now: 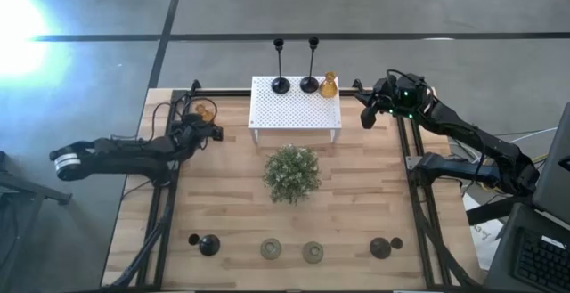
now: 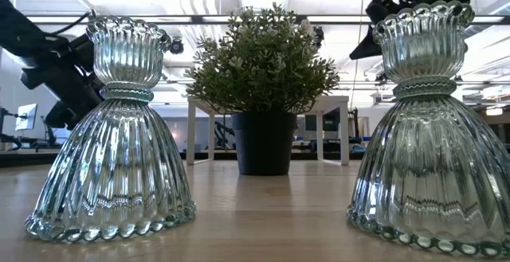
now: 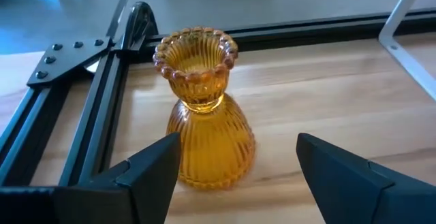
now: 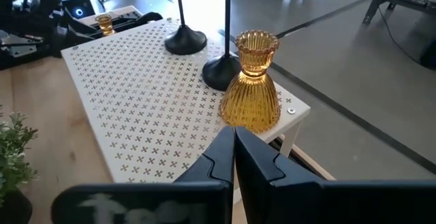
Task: Pick & Place candle stick holders
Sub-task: Put the orange glass candle holder on the shelf
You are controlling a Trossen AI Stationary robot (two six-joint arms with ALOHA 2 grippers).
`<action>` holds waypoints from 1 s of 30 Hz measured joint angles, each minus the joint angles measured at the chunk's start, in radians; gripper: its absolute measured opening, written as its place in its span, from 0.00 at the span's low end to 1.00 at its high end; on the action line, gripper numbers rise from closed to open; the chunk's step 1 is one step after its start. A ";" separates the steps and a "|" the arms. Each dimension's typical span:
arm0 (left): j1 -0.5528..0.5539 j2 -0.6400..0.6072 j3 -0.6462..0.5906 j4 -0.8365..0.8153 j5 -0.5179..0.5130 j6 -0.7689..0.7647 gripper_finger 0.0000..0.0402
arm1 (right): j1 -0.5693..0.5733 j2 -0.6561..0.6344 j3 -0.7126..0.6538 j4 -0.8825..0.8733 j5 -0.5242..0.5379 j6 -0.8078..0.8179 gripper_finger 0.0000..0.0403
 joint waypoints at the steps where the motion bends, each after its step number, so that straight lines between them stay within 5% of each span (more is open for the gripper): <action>1: 0.007 0.016 -0.005 0.027 -0.001 0.010 0.74 | 0.000 0.000 0.000 0.001 0.000 0.000 0.02; 18: 0.114 0.313 -0.008 0.384 -0.018 0.057 0.73 | 0.000 0.000 0.000 0.000 0.000 0.000 0.02; 30: 0.123 0.412 -0.008 0.546 -0.084 0.080 0.72 | 0.000 0.000 0.000 0.000 -0.001 0.000 0.02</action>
